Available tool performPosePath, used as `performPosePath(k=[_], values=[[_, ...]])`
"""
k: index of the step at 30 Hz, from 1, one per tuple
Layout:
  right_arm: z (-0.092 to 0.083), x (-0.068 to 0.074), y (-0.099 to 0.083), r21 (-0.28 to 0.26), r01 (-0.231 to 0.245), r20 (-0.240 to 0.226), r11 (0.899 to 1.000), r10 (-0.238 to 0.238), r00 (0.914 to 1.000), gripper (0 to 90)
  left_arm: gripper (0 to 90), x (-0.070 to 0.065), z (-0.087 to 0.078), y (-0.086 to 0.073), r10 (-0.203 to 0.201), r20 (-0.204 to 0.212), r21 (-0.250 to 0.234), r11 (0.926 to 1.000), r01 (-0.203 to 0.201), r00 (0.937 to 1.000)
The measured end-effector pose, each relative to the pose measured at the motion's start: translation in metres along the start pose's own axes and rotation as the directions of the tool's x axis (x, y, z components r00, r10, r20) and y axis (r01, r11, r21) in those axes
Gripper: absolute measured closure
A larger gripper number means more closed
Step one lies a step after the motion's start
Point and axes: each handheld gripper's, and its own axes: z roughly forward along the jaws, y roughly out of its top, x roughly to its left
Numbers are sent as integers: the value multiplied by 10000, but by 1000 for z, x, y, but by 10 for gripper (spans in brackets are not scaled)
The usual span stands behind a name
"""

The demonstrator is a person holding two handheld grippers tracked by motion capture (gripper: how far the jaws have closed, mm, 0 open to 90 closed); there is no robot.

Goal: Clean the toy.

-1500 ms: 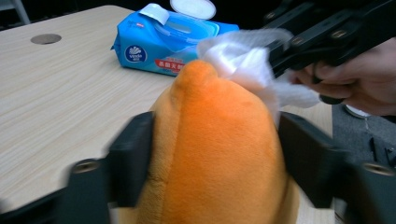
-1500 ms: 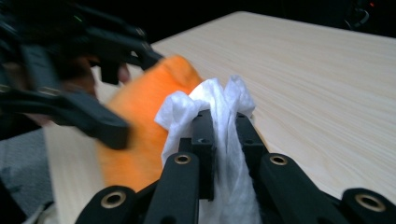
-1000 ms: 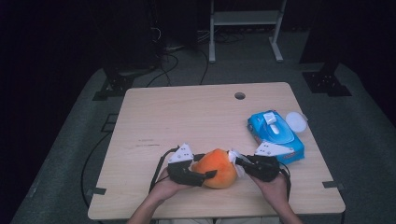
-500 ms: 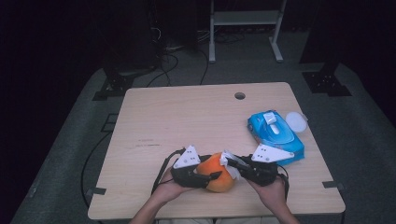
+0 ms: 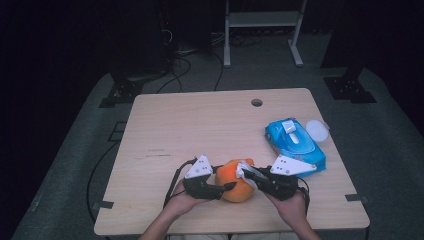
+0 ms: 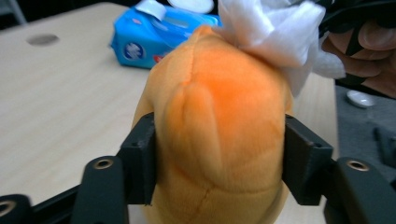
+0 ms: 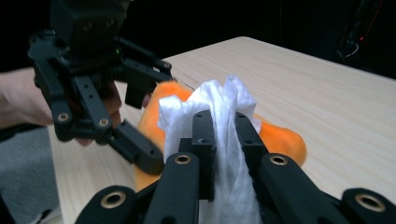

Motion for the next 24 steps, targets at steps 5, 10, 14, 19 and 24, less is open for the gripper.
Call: performPosePath(k=[5, 10, 14, 19, 24], values=[[3, -19, -12, 512, -517, 518, 9974, 490, 9975, 812, 392, 4, -1, -3, -250, -24, 16, 9997, 250, 9997], [7, -14, -13, 480, -681, 327, 9965, 666, 9972, 811, 285, 4, 4, -5, -424, -123, 6, 9991, 424, 9990], [10, 2, -6, 319, -64, -150, 9995, 69, 9999, 811, 327, 4, 4, -7, -319, -199, 59, 9995, 320, 9993], [10, -8, -10, 420, -333, 55, 9986, 331, 9994, 811, 341, 5, 4, -9, -302, -228, 79, 9995, 304, 9993], [10, -22, -21, 730, -671, 598, 9951, 628, 9962, 812, 344, 7, 4, -10, -417, -254, 5, 9991, 417, 9988]])
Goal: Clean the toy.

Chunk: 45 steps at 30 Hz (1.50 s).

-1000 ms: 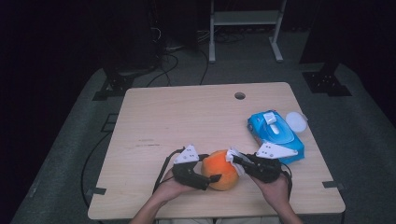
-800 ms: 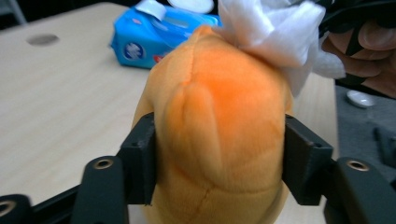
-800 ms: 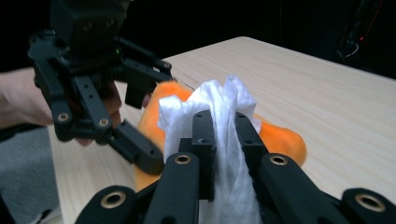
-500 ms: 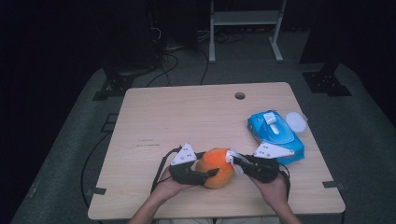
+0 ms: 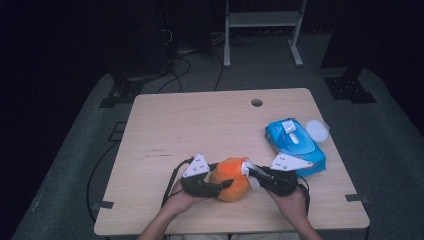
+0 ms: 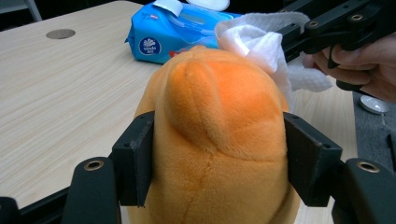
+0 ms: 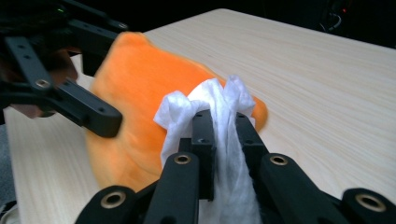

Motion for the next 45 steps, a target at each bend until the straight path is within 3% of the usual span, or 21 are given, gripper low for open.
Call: performPosePath(k=[1, 3, 5, 7, 9, 15, 17, 22, 25, 27, 29, 31, 33, 37, 39, 42, 45], values=[[0, 2, 1, -30, -50, -10, 10000, 50, 10000, 812, 346, 0, 0, 0, 5, -32, 12, 10000, -5, 10000], [0, 11, 5, -75, 305, -17, 9995, -305, 9995, 811, 347, 0, 0, 0, -21, -35, 0, 10000, 21, 10000], [1, 21, 9, -344, 551, -447, 9979, -566, 9974, 811, 348, 0, 0, -1, -61, -40, -19, 10000, 61, 10000], [2, 29, 12, -351, 942, -499, 9949, -959, 9941, 811, 348, -1, 0, -1, -55, -61, -11, 10000, 55, 10000], [1, 27, 13, -332, 928, -478, 9951, -943, 9944, 812, 350, -1, 0, -1, -54, -36, -2, 10000, 54, 10000], [-2, 4, 3, -158, 76, -61, 9998, -77, 10000, 812, 355, -6, 3, -1, 183, 10, -13, 9998, -183, 9998], [-2, 10, 5, -224, 282, -61, 9994, -283, 9996, 812, 357, -7, 3, -1, 196, 45, -7, 9998, -196, 9998], [-3, 31, 16, -622, 1074, -850, 9923, -1125, 9900, 810, 360, -13, 5, -2, 528, 120, 12, 9986, -528, 9985], [-4, 24, 14, -517, 856, -673, 9950, -890, 9938, 810, 356, -14, 6, -3, 578, 249, 6, 9983, -579, 9980], [-4, 18, 10, -337, 825, -300, 9960, -835, 9961, 810, 347, -13, 6, -3, 566, 447, -18, 9984, -566, 9974], [-6, 12, 8, -250, 575, -274, 9980, -582, 9979, 811, 277, -9, 4, -1, 402, 633, 100, 9991, -409, 9972], [-6, 12, 7, -271, 590, -293, 9979, -598, 9978, 811, 183, -4, 5, 1, -171, 605, 314, 9994, 153, 9980], [-5, 17, 9, -321, 639, -487, 9974, -655, 9967, 811, 169, -2, 6, -3, -307, 729, 312, 9991, 285, 9969], [-5, 33, 16, -560, 1073, -899, 9927, -1120, 9896, 811, 271, -11, 6, -3, 228, 732, 364, 9990, -255, 9971], [-6, 36, 19, -554, 1217, -894, 9910, -1263, 9879, 811, 299, -18, 8, -4, 588, 752, 381, 9974, -618, 9954], [-8, 26, 17, -519, 894, -726, 9946, -930, 9930, 811, 311, -24, 10, -3, 1097, 800, 473, 9924, -1137, 9907], [-9, 8, 9, -211, 555, -123, 9982, -557, 9984, 812, 311, -29, 12, -5, 1616, 888, 483, 9849, -1663, 9828]])
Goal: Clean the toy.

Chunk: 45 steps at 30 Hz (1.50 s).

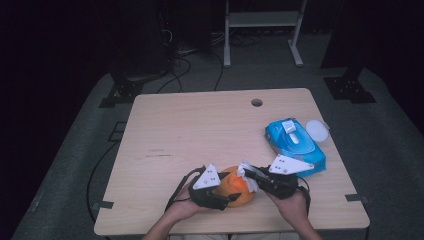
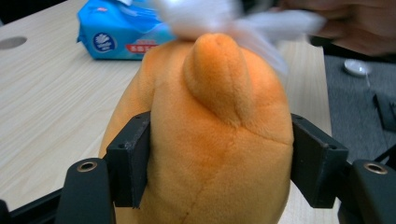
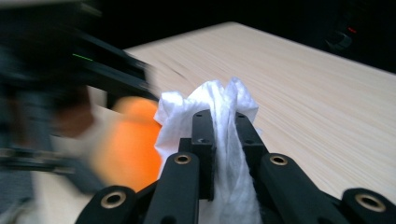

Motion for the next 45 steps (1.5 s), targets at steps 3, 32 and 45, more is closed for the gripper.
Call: performPosePath(k=[3, 32, 45], values=[[-1, -11, -6, 102, -629, -148, 9980, 630, 9979, 811, 306, -1, 2, -1, 161, 49, -35, 9999, -160, 9999], [3, -12, -9, 701, -168, 130, 9974, 159, 9998, 810, 265, 1, -1, -6, 746, 324, -65, 9972, -744, 9967], [-2, -14, -9, 220, -868, -485, 9960, 878, 9950, 809, 269, 13, -7, -12, 409, 406, -179, 9990, -402, 9983]])
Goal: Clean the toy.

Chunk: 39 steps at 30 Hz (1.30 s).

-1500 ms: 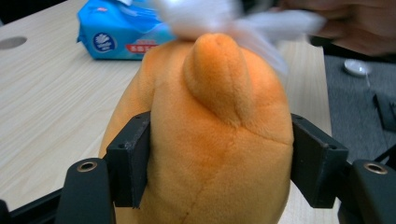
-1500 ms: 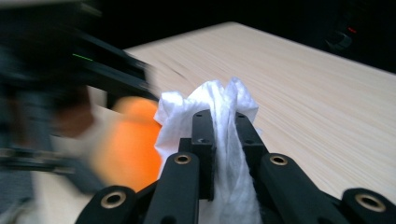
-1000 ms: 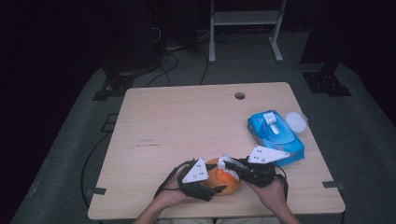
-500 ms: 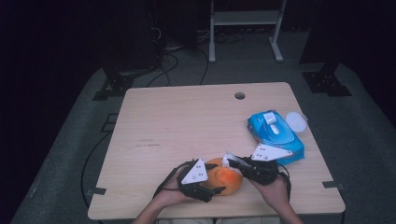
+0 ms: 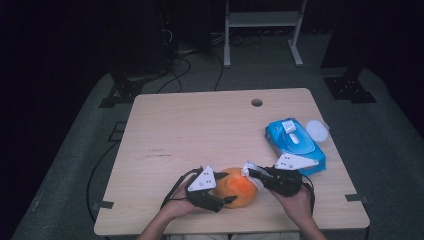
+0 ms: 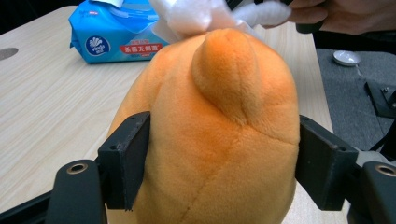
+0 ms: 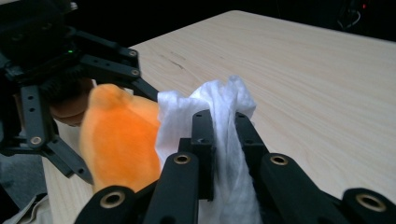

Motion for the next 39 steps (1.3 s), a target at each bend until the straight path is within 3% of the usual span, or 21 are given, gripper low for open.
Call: performPosePath(k=[2, 6, 10, 14, 18, 20, 22, 25, 29, 31, 34, 36, 39], values=[[0, -7, -3, 152, -119, 295, 9998, 115, 9995, 809, 269, 1, -1, 0, -7, 21, 29, 10000, 7, 10000], [-5, -15, -7, 12, -693, 343, 9976, 692, 9970, 808, 271, 5, -3, -2, -201, 50, -43, 9998, 201, 9998], [-6, -8, -2, -197, -422, 186, 9989, 426, 9989, 808, 273, 9, -4, -4, -400, 116, -83, 9992, 401, 9991], [-2, -17, -9, -298, -1298, -238, 9911, 1291, 9913, 809, 273, 11, -5, -5, -471, 91, -92, 9988, 472, 9988], [-2, -22, -12, -77, -1429, 126, 9897, 1430, 9896, 809, 273, 14, -8, -7, -596, 130, -134, 9981, 598, 9981], [-5, -18, -9, -279, -1317, 60, 9909, 1320, 9912, 809, 273, 15, -10, -8, -671, 116, -143, 9976, 673, 9977], [-7, -9, -2, -446, -904, -34, 9949, 903, 9959, 809, 273, 18, -11, -9, -748, 137, -147, 9971, 750, 9971], [-5, -5, -1, -309, -595, -15, 9977, 595, 9982, 809, 273, 19, -12, -11, -813, 184, -181, 9965, 816, 9965], [0, -17, -12, 84, -1026, 240, 9947, 1024, 9945, 809, 273, 18, -12, -10, -807, 155, -143, 9966, 809, 9966], [-2, -17, -11, -117, -1238, 109, 9922, 1239, 9922, 809, 273, 19, -12, -11, -836, 166, -183, 9963, 839, 9964], [-8, -7, -1, -556, -743, -165, 9957, 735, 9972, 809, 273, 20, -12, -11, -877, 193, -201, 9959, 881, 9960], [-7, 0, 1, -464, -408, -185, 9981, 400, 9990, 809, 273, 20, -12, -11, -899, 186, -227, 9957, 903, 9958], [1, -5, -6, -109, -598, -89, 9982, 597, 9982, 808, 272, 19, -11, -11, -932, 141, -202, 9954, 934, 9956]])
